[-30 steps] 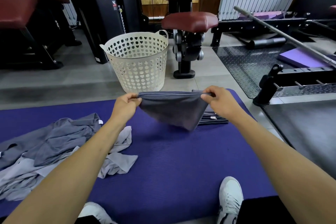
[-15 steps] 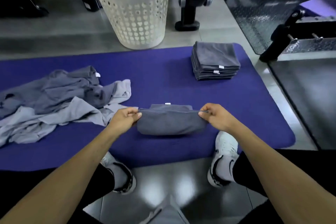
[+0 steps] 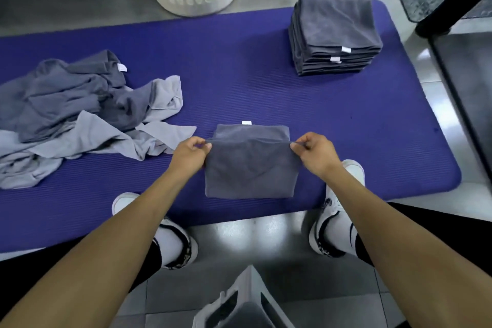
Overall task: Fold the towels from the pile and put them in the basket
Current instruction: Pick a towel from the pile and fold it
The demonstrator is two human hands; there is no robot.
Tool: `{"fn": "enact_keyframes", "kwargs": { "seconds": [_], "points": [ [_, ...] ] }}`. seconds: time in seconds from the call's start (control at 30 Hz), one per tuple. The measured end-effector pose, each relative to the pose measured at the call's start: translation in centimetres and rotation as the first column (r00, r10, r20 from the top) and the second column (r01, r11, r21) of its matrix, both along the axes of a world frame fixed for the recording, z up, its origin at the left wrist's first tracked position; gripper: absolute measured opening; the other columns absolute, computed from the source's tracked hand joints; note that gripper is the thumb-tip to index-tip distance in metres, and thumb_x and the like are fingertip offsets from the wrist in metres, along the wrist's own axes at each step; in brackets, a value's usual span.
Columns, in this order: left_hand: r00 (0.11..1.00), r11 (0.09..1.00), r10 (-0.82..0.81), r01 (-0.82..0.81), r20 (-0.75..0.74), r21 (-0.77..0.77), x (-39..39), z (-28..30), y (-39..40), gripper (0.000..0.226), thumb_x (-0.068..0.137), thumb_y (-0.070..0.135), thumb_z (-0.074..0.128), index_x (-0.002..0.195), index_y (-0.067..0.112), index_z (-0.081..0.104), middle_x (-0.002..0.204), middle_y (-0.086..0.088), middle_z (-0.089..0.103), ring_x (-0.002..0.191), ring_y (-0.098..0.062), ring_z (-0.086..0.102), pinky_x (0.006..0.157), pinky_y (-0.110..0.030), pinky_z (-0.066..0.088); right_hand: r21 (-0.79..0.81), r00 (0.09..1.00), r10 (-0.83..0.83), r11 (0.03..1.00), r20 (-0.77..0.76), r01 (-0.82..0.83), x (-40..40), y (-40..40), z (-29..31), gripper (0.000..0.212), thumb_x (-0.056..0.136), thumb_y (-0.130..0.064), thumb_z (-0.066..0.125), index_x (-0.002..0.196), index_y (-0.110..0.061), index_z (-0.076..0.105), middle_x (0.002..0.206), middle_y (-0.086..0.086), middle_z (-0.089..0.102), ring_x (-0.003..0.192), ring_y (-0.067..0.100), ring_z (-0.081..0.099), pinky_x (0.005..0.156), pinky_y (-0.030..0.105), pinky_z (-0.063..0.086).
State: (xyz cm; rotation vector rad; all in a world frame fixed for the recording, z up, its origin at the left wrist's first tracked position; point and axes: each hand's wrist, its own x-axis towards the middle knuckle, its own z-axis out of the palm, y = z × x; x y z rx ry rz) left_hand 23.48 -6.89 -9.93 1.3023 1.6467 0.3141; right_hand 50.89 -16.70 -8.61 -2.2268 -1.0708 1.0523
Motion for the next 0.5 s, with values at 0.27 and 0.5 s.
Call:
{"fn": "enact_keyframes", "kwargs": {
  "seconds": [0.27,0.5],
  "points": [
    [0.987,1.0,0.006,-0.007,-0.163,-0.001,3.1,-6.9,6.7,0.01,0.094,0.029,0.063,0.087,0.022,0.061,0.073,0.003,0.063,0.072,-0.017,0.06,0.071,-0.029,0.048,-0.076,0.993,-0.112,0.99,0.043,0.115,1.5,6.7,-6.0,0.019,0.092,-0.029,0.068,0.082,-0.014,0.061,0.077,0.01,0.069,0.073,0.027,0.069,0.069,0.044,0.06],
    [0.995,0.995,0.082,-0.078,-0.06,0.069,3.9,-10.7,6.8,0.008,0.097,0.024,0.06,0.095,0.017,0.06,0.083,-0.003,0.067,0.066,-0.018,0.061,0.066,-0.034,0.053,-0.061,0.985,-0.173,0.983,-0.018,0.171,2.4,8.5,-9.3,0.01,0.094,-0.023,0.066,0.096,-0.013,0.066,0.075,0.003,0.071,0.071,0.012,0.069,0.072,0.027,0.059]
  ]
}}
